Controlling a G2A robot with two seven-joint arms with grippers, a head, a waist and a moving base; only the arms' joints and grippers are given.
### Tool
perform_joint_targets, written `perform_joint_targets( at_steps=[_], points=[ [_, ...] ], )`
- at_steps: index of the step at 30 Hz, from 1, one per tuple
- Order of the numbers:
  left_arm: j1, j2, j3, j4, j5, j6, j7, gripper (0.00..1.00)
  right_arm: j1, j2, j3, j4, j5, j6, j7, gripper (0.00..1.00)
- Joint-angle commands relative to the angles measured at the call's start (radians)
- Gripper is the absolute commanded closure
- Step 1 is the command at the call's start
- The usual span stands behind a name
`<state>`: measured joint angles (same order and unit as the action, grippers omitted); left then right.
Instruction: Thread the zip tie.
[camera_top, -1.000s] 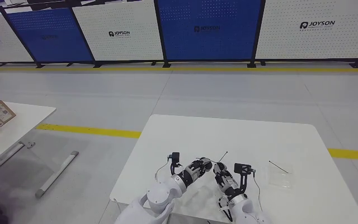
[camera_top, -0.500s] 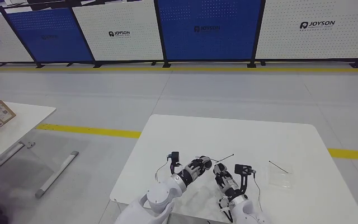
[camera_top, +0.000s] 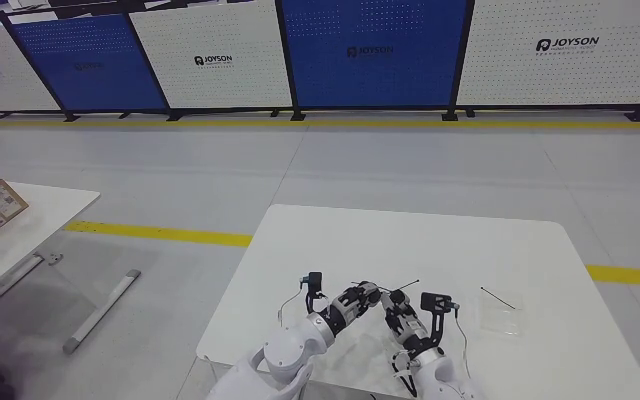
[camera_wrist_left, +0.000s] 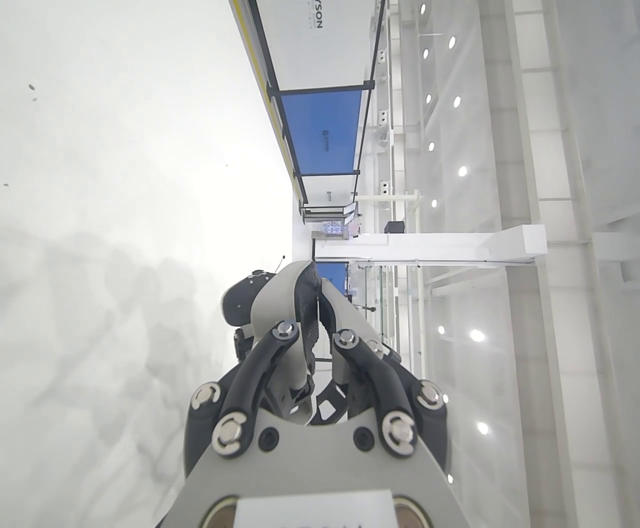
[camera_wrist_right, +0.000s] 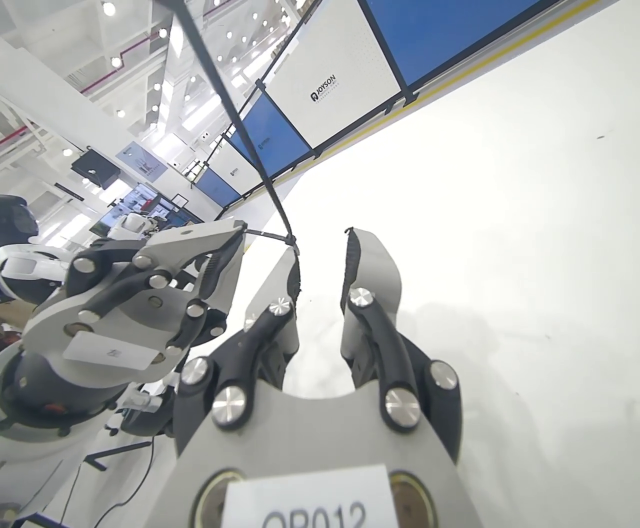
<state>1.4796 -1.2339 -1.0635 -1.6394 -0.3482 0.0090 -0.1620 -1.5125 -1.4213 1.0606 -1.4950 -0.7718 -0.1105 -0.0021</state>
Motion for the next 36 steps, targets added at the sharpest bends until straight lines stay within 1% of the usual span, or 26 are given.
perform_joint_targets(
  at_steps=[1,5,8,10,12,30,33,36],
  points=[
    [0.001,0.000,0.001,0.000,0.005,0.002,-0.004,1.00,0.000,0.000,-0.001,-0.004,-0.002,0.003,0.000,0.78],
    [0.003,0.001,0.002,-0.001,0.012,0.001,-0.009,1.00,0.000,0.000,-0.003,-0.010,-0.004,0.009,0.000,0.76],
    [0.002,0.001,0.003,0.002,0.014,0.002,-0.009,1.00,0.000,0.001,-0.005,-0.013,-0.006,0.012,0.000,0.80],
    [0.001,0.001,0.002,0.003,0.015,0.002,-0.009,1.00,0.000,0.001,-0.006,-0.014,-0.006,0.014,0.000,0.87],
    [0.002,0.002,0.001,0.002,0.016,0.000,-0.010,1.00,0.000,0.001,-0.006,-0.014,-0.006,0.015,0.000,1.00],
    [0.009,0.002,-0.009,-0.006,-0.017,-0.028,-0.024,1.00,0.016,-0.002,-0.025,0.007,-0.016,0.032,-0.012,1.00],
    [0.012,0.002,-0.013,-0.015,-0.034,-0.046,-0.025,1.00,0.020,-0.003,-0.028,0.014,-0.016,0.031,-0.005,1.00],
    [0.019,0.001,-0.018,-0.022,-0.062,-0.072,-0.030,1.00,0.024,-0.003,-0.030,0.020,-0.011,0.021,0.001,1.00]
  ],
)
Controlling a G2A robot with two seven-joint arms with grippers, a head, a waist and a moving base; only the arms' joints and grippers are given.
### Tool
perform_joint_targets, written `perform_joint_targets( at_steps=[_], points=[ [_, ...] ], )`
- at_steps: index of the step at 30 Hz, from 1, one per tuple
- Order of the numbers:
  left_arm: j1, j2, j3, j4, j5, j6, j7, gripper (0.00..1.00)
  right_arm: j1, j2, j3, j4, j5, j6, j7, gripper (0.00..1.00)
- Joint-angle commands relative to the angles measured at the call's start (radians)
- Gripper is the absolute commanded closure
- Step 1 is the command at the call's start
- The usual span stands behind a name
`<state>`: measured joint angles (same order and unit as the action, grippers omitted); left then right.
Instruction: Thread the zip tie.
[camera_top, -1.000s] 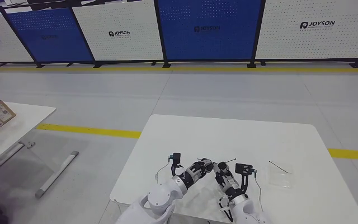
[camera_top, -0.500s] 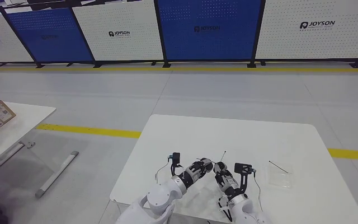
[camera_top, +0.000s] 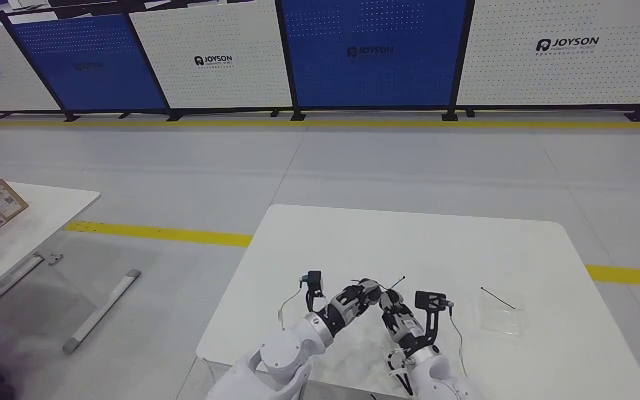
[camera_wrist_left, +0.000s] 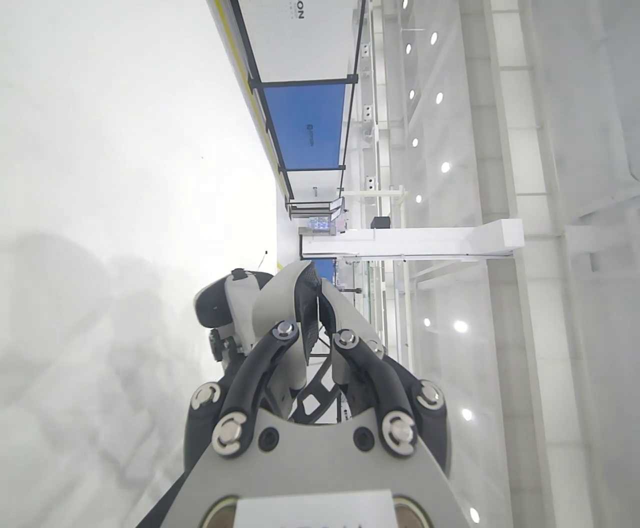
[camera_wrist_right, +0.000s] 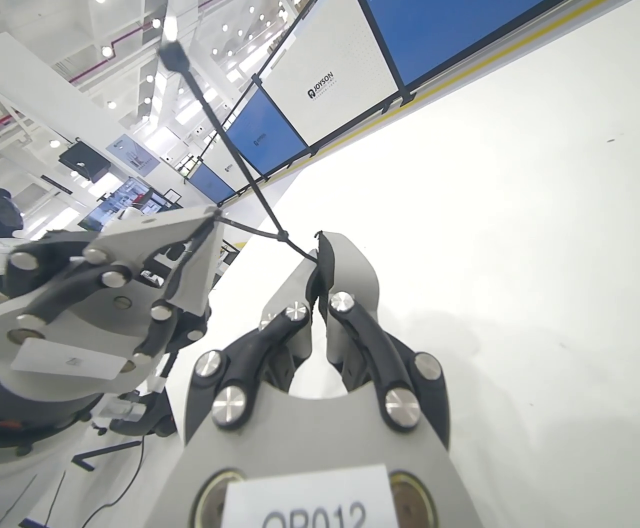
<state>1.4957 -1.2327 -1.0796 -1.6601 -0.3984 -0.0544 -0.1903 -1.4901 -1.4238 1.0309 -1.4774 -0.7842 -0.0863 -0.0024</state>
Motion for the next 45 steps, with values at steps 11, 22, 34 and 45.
perform_joint_targets(
  at_steps=[11,22,34,45],
  points=[
    [0.021,0.000,-0.017,-0.026,-0.050,-0.047,-0.008,1.00,0.010,0.000,-0.006,0.017,0.006,-0.020,0.004,1.00],
    [0.041,0.002,-0.023,-0.058,-0.033,-0.072,-0.003,1.00,0.015,0.000,-0.008,0.032,0.012,-0.025,0.008,1.00],
    [0.060,0.006,-0.030,-0.086,-0.020,-0.079,-0.006,1.00,0.021,-0.001,-0.013,0.041,0.017,-0.027,0.006,1.00],
    [0.062,0.006,-0.030,-0.090,-0.015,-0.068,0.005,1.00,0.030,-0.001,-0.009,0.053,0.049,-0.057,0.010,0.82]
  ],
)
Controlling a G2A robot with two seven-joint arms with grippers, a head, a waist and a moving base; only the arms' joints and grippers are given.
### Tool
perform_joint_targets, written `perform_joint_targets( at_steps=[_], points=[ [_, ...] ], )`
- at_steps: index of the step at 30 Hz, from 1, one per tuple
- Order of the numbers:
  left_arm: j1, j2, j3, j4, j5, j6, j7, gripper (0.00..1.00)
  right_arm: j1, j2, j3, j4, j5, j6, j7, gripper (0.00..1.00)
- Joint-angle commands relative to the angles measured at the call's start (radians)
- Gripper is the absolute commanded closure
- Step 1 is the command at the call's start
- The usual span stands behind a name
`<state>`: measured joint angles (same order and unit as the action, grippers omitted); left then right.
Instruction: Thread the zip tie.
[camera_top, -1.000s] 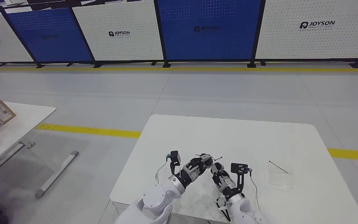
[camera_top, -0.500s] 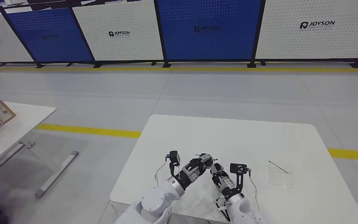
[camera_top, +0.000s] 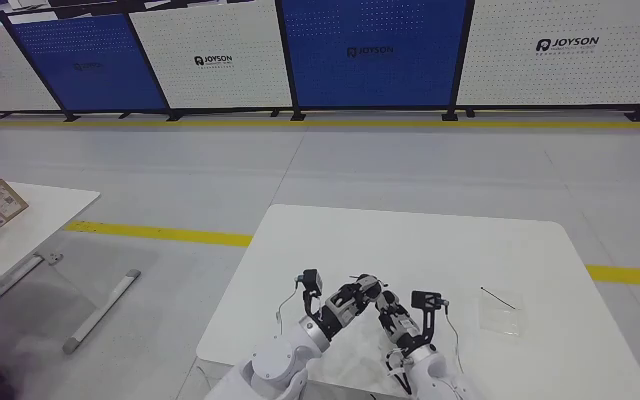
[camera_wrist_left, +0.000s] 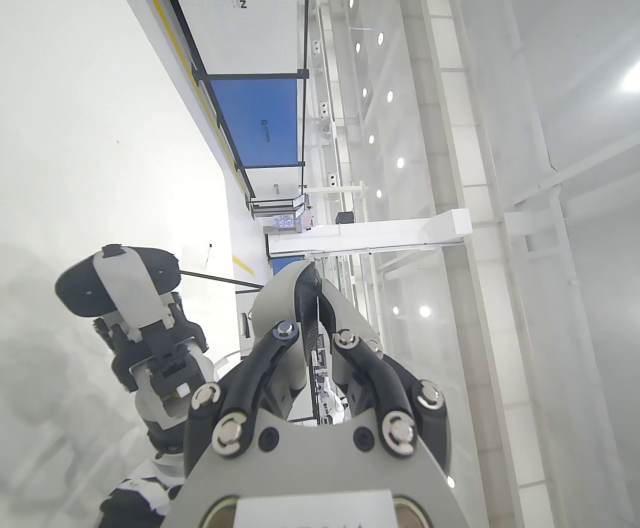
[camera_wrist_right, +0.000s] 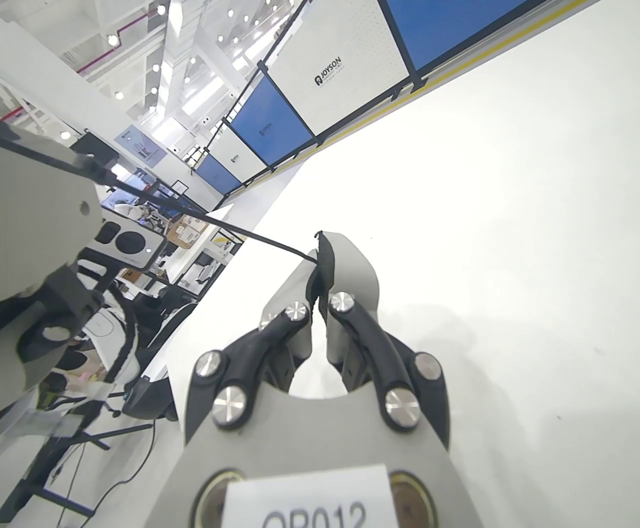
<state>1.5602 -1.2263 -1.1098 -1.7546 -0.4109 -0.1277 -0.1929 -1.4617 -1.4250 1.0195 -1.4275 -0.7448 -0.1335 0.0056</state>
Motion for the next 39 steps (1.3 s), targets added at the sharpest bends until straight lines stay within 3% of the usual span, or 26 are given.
perform_joint_targets(
  at_steps=[1,8,16,27,39],
  points=[
    [-0.006,-0.002,0.000,0.010,-0.007,0.013,0.020,1.00,0.003,0.000,0.005,0.004,0.016,-0.015,-0.001,0.00],
    [-0.047,-0.011,0.006,0.060,-0.039,0.052,0.088,1.00,-0.051,0.012,0.083,-0.035,0.076,-0.052,-0.089,0.00],
    [-0.084,-0.021,0.005,0.145,-0.085,0.076,0.138,1.00,-0.177,0.042,0.250,-0.143,0.223,-0.206,-0.144,0.00],
    [-0.092,-0.035,-0.019,0.220,-0.167,0.030,0.252,1.00,-0.346,0.100,0.447,-0.388,0.528,-0.206,-0.147,0.00],
    [-0.093,-0.037,-0.019,0.224,-0.171,0.024,0.262,1.00,-0.357,0.103,0.458,-0.399,0.547,-0.206,-0.159,0.00]
  ],
)
